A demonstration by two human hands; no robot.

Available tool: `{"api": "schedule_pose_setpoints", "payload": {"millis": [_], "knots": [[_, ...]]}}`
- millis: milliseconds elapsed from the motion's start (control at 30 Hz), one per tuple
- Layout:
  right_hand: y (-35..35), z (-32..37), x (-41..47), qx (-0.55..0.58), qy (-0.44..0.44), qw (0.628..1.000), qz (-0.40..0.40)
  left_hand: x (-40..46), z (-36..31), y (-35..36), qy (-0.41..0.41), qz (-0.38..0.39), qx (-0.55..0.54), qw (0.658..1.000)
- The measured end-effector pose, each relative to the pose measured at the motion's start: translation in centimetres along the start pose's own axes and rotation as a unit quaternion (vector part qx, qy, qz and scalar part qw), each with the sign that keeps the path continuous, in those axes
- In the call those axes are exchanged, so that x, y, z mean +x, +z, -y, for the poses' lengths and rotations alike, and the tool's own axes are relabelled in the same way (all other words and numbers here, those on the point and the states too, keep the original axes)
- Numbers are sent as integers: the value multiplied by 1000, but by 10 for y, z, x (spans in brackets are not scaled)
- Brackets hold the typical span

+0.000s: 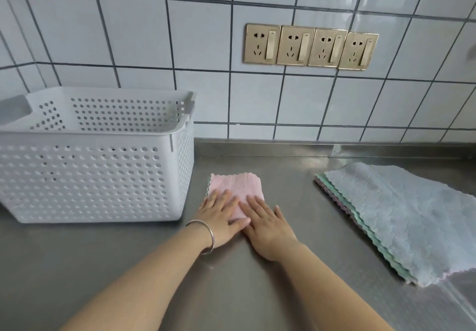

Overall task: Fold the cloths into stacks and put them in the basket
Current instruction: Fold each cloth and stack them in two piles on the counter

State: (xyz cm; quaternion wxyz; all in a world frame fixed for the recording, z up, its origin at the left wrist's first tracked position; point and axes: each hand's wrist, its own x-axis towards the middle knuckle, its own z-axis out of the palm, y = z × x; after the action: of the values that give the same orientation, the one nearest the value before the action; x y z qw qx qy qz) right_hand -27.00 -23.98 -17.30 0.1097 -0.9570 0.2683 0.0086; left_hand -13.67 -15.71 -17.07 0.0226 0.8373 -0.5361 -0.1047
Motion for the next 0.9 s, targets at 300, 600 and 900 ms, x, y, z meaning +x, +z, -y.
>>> {"api": "schedule_pose_setpoints", "payload": {"millis": [300, 600, 900], "knots": [[-2, -21, 71, 15, 6, 1000, 1, 64, 16, -8, -6, -14, -25, 1000], [-31, -44, 19, 12, -23, 943, -332, 38, -32, -49, 20, -137, -77, 987], [-41, -163, -106, 13, 356, 897, -262, 19, -159, -22, 122, -72, -154, 978]]}}
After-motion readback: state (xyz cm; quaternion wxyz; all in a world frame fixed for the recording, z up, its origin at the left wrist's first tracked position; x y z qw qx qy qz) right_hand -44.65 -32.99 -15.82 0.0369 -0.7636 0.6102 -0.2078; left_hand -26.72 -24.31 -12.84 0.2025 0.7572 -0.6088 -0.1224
